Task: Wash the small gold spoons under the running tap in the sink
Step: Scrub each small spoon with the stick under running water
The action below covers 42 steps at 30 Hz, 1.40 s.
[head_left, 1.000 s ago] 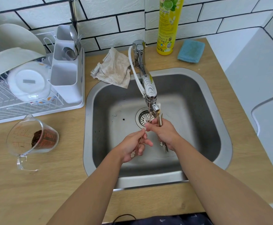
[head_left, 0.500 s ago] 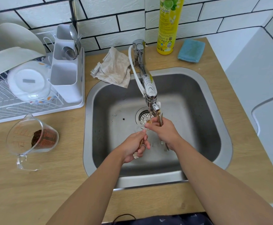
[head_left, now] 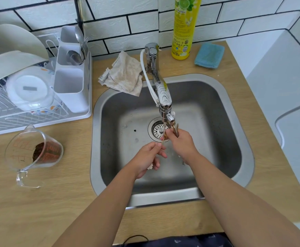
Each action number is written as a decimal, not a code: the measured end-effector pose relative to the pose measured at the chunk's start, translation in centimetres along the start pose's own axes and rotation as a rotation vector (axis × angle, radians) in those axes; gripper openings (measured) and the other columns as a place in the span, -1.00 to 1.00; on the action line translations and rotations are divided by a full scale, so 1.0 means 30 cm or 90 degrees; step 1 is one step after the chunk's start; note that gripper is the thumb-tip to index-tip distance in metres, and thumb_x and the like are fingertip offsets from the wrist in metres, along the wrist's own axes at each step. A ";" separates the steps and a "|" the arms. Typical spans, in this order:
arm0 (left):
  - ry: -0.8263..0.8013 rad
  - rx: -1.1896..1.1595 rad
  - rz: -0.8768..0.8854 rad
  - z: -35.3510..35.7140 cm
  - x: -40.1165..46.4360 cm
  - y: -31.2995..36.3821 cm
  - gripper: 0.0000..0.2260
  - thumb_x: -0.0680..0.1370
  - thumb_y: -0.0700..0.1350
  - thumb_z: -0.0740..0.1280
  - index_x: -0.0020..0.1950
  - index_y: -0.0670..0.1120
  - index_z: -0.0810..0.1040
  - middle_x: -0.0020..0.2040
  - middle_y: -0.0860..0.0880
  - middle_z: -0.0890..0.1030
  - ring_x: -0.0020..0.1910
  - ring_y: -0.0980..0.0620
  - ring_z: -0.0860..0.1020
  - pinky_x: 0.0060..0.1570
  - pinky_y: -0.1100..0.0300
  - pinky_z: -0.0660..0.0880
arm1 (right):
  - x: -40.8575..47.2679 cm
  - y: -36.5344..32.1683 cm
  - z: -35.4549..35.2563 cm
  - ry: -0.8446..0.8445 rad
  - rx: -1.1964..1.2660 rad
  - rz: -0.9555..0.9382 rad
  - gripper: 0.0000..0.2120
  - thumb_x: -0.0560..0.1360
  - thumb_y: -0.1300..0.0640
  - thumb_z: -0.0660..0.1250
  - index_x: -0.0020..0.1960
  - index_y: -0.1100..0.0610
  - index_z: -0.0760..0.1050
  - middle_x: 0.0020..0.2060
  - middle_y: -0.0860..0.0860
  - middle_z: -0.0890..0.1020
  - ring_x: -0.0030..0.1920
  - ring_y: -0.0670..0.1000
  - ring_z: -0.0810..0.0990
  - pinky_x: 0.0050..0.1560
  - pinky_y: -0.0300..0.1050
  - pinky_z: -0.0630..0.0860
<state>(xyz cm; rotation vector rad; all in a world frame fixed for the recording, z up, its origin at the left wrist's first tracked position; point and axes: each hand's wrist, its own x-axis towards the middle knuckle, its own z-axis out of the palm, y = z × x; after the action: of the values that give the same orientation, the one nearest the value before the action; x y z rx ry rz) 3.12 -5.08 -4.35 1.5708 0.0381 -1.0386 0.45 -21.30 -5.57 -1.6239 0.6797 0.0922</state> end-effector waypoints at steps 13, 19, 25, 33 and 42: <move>0.067 0.104 0.092 -0.006 0.078 0.042 -0.86 0.66 -0.14 0.27 0.02 -0.08 0.62 -0.22 0.01 0.62 -0.38 0.16 0.52 -0.35 0.32 0.45 | 0.007 -0.017 -0.038 0.108 0.187 -0.002 -0.89 0.51 0.08 0.52 -0.18 0.06 0.71 -0.29 -0.10 0.74 -0.26 -0.26 0.65 -0.17 -0.32 0.46; 0.051 -0.006 0.048 -0.048 0.071 0.017 -0.90 0.66 -0.23 0.25 0.06 -0.19 0.56 -0.14 -0.16 0.64 -0.33 0.07 0.63 -0.23 0.26 0.59 | 0.018 -0.033 -0.049 0.191 0.236 0.004 -0.81 0.55 0.06 0.46 -0.24 -0.02 0.71 -0.18 -0.04 0.75 -0.28 -0.10 0.64 -0.16 -0.23 0.43; 0.009 -0.028 0.040 0.052 0.095 0.080 -0.89 0.68 -0.17 0.24 0.05 -0.15 0.54 -0.15 -0.08 0.68 -0.27 0.07 0.66 -0.22 0.26 0.60 | 0.023 -0.036 -0.070 0.150 0.408 0.086 -0.78 0.63 -0.02 0.38 -0.16 0.03 0.60 -0.20 -0.02 0.69 -0.57 -0.17 0.19 -0.60 -0.28 0.16; 0.059 0.137 0.057 0.085 0.056 0.015 -0.82 0.66 -0.06 0.25 -0.10 -0.05 0.54 -0.27 0.06 0.60 -0.29 0.10 0.53 -0.29 0.26 0.50 | 0.006 -0.050 -0.030 0.003 0.386 0.193 -0.52 0.64 -0.26 0.21 -0.13 0.14 0.54 -0.44 -0.02 0.36 -0.52 -0.07 0.29 -0.40 -0.14 0.29; -0.051 -0.133 -0.057 0.093 0.027 0.020 -0.88 0.68 -0.14 0.19 0.03 -0.11 0.49 -0.03 -0.14 0.62 -0.08 -0.07 0.63 -0.10 0.07 0.64 | 0.006 -0.048 0.003 -0.018 0.415 0.137 -0.72 0.72 -0.05 0.19 -0.05 0.11 0.48 -0.34 -0.04 0.63 -0.28 -0.08 0.63 -0.22 -0.17 0.54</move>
<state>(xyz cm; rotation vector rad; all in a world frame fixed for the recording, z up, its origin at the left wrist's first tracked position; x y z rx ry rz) 2.30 -7.93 -4.15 1.3478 0.1577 -1.1298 1.30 -21.25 -4.41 -0.9222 0.7632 0.0416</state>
